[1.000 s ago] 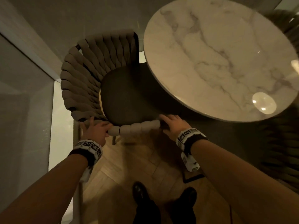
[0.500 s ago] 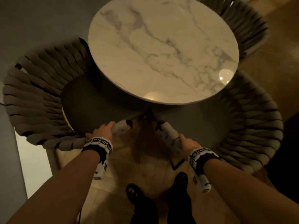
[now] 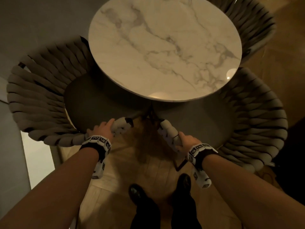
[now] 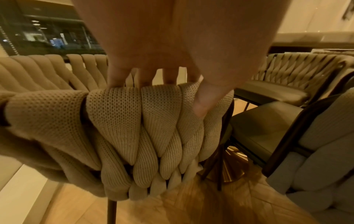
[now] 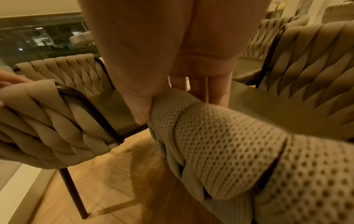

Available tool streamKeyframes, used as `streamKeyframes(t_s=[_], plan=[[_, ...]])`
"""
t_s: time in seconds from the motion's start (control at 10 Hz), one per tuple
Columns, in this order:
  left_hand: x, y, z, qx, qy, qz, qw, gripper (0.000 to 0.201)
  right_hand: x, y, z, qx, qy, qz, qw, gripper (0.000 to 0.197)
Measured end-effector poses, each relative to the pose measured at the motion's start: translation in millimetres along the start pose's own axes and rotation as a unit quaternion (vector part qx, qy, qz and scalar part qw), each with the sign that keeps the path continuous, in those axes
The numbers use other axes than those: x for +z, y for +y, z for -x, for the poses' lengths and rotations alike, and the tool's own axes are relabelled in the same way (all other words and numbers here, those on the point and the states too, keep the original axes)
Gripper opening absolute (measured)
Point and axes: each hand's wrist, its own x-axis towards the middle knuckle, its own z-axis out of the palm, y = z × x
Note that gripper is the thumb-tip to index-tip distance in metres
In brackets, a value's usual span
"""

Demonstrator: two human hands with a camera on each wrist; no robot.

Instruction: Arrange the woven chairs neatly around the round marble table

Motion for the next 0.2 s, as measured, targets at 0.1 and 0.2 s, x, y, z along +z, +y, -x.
streamKeyframes(t_s=[0.1, 0.2], plan=[[6.4, 2.7, 13.2, 0.007, 0.047, 0.014, 0.999, 0.064, -5.2, 4.2, 3.5, -0.018, -0.007, 0.002, 1.0, 0.061], [16.3, 6.3, 23.0, 0.009, 0.086, 0.076, 0.993, 0.062, -13.1, 13.5, 5.2, -0.03, -0.006, 0.003, 1.0, 0.055]])
